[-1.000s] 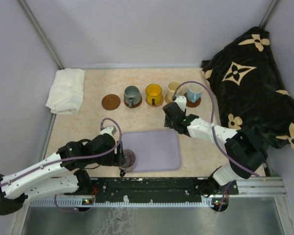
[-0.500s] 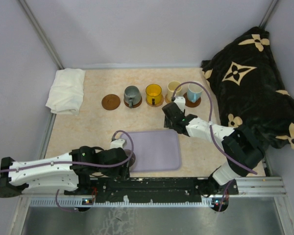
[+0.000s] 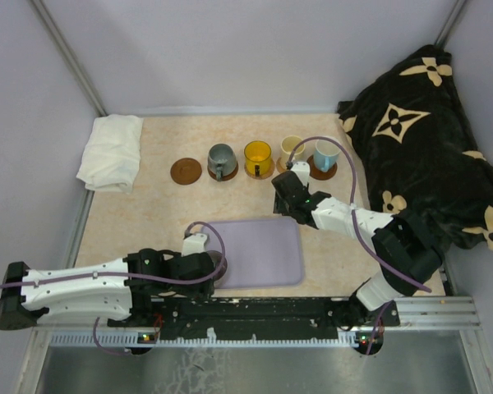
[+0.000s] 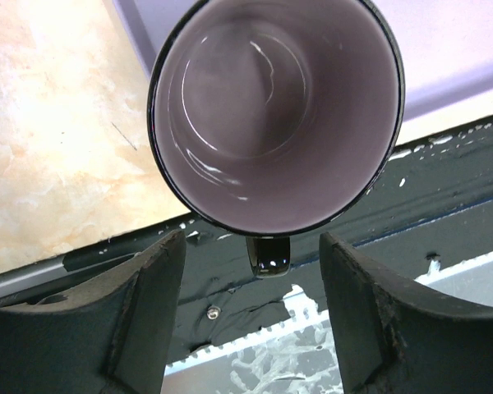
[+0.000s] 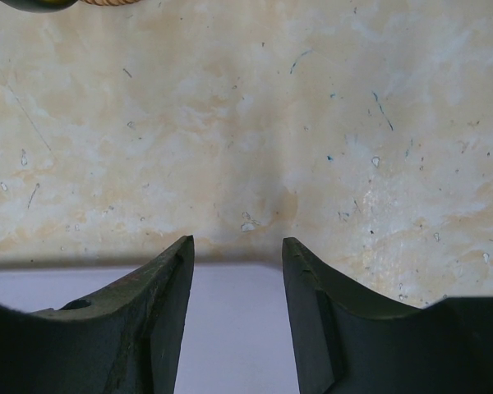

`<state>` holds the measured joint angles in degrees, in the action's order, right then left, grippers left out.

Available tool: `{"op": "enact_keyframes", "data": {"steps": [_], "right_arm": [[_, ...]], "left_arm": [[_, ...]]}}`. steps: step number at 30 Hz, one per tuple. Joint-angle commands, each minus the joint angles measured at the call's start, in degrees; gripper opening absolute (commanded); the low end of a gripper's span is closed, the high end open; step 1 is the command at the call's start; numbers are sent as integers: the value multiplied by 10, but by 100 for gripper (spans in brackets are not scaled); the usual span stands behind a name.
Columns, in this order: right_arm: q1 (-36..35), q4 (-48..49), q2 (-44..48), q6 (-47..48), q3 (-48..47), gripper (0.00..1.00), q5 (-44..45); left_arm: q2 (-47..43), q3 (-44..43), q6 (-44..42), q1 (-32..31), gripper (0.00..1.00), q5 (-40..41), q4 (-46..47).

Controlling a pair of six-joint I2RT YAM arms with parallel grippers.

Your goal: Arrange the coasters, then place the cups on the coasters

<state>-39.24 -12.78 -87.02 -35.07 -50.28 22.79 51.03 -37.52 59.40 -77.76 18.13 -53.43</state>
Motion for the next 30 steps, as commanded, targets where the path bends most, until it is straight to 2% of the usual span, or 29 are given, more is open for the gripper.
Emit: {"op": "enact_keyframes", "data": {"steps": [1, 5, 12, 25, 30], "right_arm": [[6, 25, 21, 4, -1, 48, 1], [6, 27, 27, 3, 4, 48, 2], [6, 27, 28, 3, 7, 48, 2], [5, 32, 27, 4, 14, 48, 1], [6, 37, 23, 8, 13, 47, -4]], "left_arm": [[-3, 6, 6, -4, 70, 44, 31], [0, 20, 7, -4, 63, 38, 49], [2, 43, 14, -4, 58, 22, 73], [6, 71, 30, -4, 30, 28, 86], [21, 70, 30, -4, 10, 37, 109]]}}
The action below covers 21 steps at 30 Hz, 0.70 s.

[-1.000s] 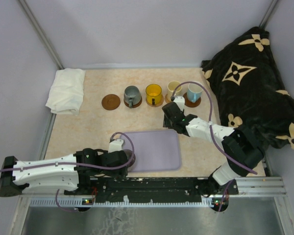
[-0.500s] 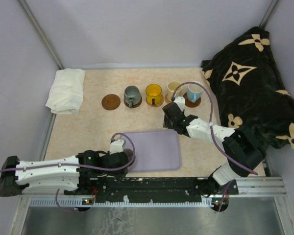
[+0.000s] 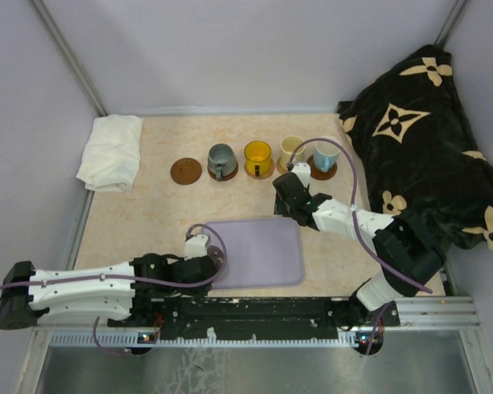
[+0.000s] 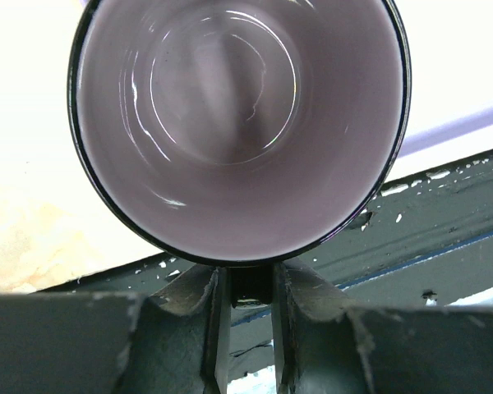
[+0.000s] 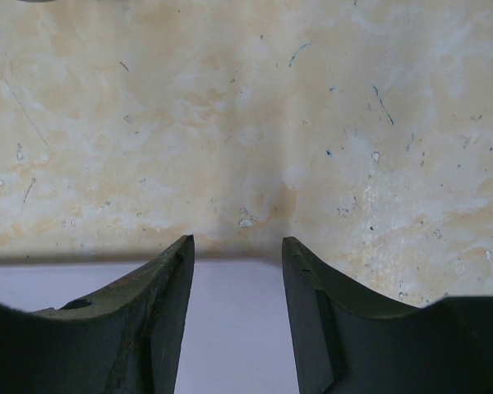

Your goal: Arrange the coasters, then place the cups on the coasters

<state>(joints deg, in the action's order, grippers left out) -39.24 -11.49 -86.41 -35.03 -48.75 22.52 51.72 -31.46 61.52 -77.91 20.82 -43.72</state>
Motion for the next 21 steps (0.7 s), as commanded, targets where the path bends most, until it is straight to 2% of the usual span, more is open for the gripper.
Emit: {"op": "enact_keyframes", "data": {"steps": [1, 7, 21], "right_arm": [[6, 25, 17, 9, -2, 47, -1], [6, 32, 18, 16, 2, 47, -3], [6, 69, -17, 42, -4, 45, -41]], "left_arm": [[16, 8, 8, -2, 7, 10, 14], [27, 2, 2, -2, 1, 16, 17], [78, -90, -43, -2, 0, 90, -4]]}}
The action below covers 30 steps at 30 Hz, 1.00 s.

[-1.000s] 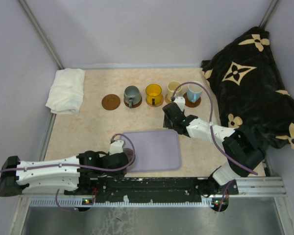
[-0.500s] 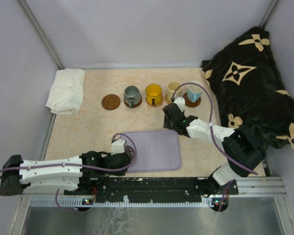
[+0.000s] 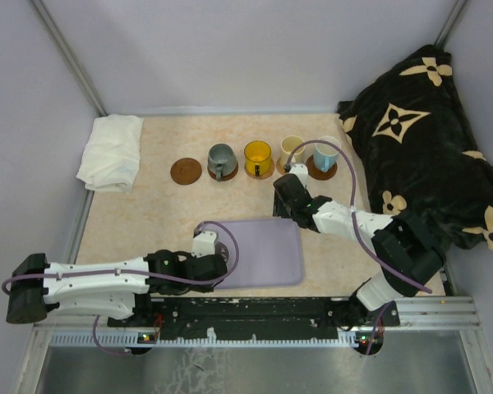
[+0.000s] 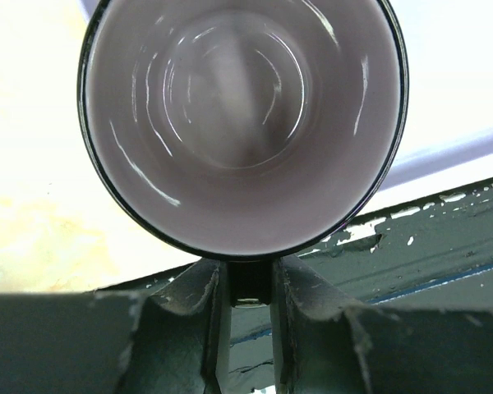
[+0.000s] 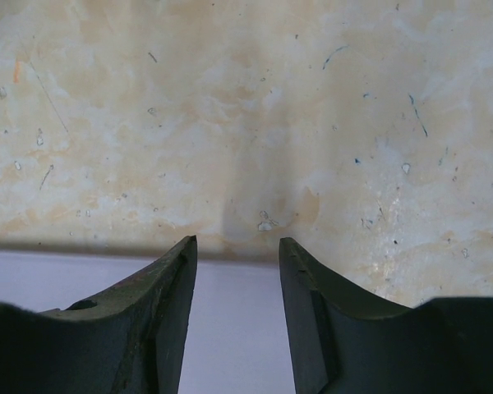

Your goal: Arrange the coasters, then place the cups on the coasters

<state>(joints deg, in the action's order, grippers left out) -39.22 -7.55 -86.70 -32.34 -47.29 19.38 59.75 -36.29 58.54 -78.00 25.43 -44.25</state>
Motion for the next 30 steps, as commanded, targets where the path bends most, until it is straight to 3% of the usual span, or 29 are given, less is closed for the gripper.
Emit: {"op": "enact_keyframes", "data": {"steps": [1, 13, 21, 30], "right_arm": [[5, 31, -19, 16, -20, 45, -12], [5, 42, -75, 15, -35, 44, -29], [5, 39, -91, 8, -22, 43, -35], [4, 38, -85, 2, -6, 43, -32]], "left_arm": [[-2, -46, -14, -1, 0, 49, -6], [-27, -90, 15, 0, 0, 146, -90], [-48, -95, 46, 16, 0, 169, -130], [-58, -98, -10, 78, 0, 172, -104]]}}
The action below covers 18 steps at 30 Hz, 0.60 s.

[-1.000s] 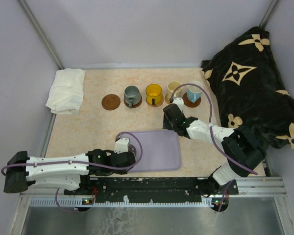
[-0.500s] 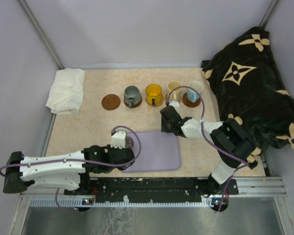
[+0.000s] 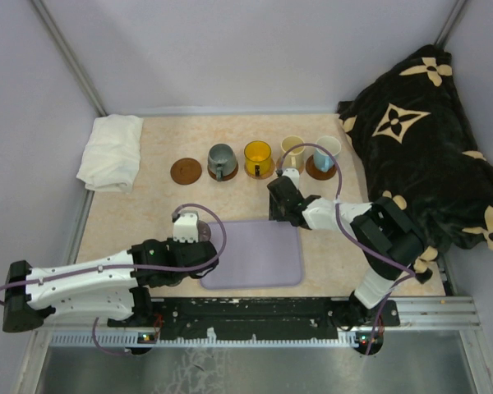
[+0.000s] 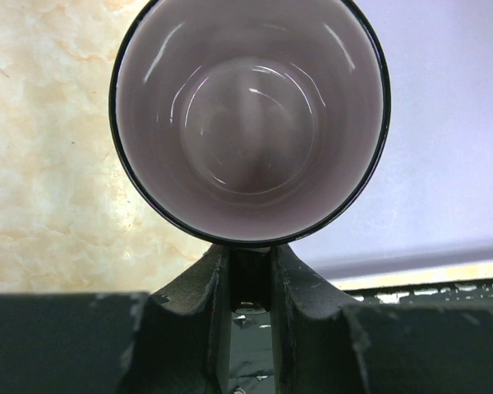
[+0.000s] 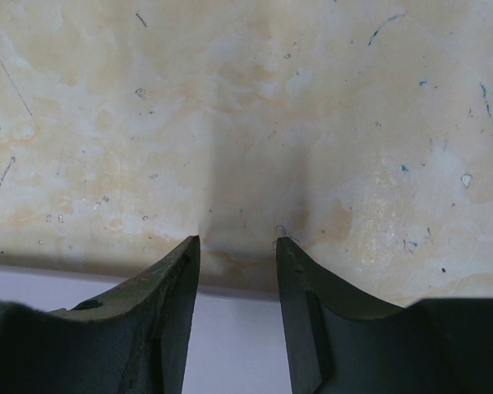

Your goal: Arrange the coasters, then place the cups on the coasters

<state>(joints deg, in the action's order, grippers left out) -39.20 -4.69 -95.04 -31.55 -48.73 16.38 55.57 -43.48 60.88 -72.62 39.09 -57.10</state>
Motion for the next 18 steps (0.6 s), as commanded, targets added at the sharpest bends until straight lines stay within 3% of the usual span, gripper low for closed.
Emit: {"op": "enact_keyframes", "data": {"steps": [1, 9, 18], "right_arm": [[4, 10, -2, -5, 9, 43, -1], [-2, 6, 13, -13, 23, 42, 3], [-8, 5, 23, -27, 42, 42, 5]], "left_arm": [[-17, -25, -44, 34, 0, 34, 31], [-37, -5, -152, 137, 0, -8, 121], [-27, -12, -218, 195, 0, -14, 184]]}}
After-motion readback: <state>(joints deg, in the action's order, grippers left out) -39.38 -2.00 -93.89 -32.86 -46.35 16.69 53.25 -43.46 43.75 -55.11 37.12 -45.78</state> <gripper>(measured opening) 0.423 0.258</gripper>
